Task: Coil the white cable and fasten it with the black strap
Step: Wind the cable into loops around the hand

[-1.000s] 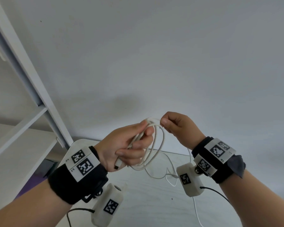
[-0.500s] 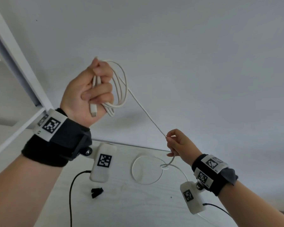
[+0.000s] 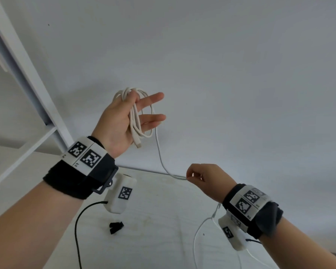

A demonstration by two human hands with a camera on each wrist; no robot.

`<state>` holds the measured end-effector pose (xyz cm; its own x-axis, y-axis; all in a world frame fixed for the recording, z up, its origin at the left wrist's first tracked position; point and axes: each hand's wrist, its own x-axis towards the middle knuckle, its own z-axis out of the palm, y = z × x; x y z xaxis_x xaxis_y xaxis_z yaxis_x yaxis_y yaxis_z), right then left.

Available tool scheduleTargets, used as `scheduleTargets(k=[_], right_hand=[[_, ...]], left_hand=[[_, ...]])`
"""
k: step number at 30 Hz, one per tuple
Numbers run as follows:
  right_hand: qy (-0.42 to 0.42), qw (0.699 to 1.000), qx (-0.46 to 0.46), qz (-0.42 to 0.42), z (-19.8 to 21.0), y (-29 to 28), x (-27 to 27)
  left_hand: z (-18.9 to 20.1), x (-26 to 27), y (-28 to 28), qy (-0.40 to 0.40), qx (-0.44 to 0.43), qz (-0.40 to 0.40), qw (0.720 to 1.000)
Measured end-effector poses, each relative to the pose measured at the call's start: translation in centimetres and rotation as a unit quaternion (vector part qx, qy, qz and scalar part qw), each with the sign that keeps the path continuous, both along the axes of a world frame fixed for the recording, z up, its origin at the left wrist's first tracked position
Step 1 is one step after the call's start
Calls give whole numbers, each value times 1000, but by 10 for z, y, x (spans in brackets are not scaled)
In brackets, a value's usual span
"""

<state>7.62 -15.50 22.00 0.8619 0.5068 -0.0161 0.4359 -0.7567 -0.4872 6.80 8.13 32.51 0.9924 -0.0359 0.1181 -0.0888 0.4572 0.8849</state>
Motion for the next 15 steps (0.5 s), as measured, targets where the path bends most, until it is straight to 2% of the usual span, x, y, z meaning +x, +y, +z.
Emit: scheduleTargets(k=[3, 7, 11, 15], right_hand=[[-17, 997, -64, 38, 11, 11, -10], [-29, 992, -89, 89, 25, 21, -21], [-38, 991, -60, 116, 42, 23, -24], [-54, 990, 10, 129, 56, 20, -21]], left_hand=[[-3, 0, -5, 1, -20, -27, 999], [-10, -2, -13, 33, 39, -49, 998], [-18, -7, -16, 67, 110, -62, 990], [-22, -14, -21, 81, 204, -85, 972]])
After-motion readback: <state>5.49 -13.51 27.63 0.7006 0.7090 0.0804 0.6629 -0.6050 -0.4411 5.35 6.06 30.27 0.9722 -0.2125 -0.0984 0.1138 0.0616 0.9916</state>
